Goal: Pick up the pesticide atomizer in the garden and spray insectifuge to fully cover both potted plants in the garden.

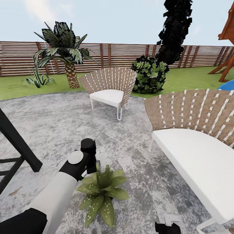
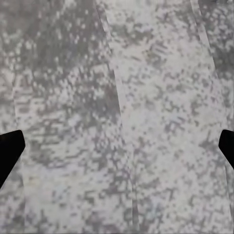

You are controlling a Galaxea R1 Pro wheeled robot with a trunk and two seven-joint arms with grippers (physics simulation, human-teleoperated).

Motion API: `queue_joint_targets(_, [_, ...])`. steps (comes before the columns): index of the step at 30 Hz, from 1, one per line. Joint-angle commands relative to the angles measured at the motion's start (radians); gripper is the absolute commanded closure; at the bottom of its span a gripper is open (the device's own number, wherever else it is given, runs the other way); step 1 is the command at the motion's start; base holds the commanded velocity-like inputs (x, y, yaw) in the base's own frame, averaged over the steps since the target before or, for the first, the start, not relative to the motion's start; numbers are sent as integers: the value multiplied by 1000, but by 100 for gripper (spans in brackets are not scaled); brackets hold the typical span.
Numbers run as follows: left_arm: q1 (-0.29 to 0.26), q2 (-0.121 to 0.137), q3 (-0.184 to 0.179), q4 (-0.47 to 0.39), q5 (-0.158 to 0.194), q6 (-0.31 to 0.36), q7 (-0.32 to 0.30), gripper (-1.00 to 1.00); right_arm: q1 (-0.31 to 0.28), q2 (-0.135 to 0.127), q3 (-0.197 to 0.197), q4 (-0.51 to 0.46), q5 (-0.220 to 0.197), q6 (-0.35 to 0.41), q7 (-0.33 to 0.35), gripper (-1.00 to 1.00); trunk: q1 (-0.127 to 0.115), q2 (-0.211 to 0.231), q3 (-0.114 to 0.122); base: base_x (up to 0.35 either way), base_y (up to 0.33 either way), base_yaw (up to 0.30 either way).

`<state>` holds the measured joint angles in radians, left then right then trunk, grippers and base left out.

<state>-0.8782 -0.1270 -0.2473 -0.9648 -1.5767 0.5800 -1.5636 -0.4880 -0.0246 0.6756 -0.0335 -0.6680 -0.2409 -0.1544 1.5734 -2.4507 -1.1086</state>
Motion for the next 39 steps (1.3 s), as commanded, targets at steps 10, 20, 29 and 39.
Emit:
queue_joint_targets(10, [-1, 0, -1, 0, -6, 11, -7, 100, 0, -4, 7, -2, -8, -1, -5, -100, 0, 0, -1, -152, -137, 202])
queue_joint_targets(20, [-1, -4, -3, 4, -6, 27, -7, 100, 0, -1, 10, -2, -7, 0, -4, -100, 0, 0, 0, -59, -39, 102])
queue_joint_targets(29, [-15, -48, -40, 24, -6, 114, -7, 100, 0, -6, 12, 1, -1, 0, -2, -100, 0, 0, 0, 0, 0, 16])
queue_joint_targets(39, [-97, -48, -184, 55, 1, 118, -7, 100, 0, -6, 12, 1, -1, 2, -2, -100, 0, 0, 0, 0, 0, 0])
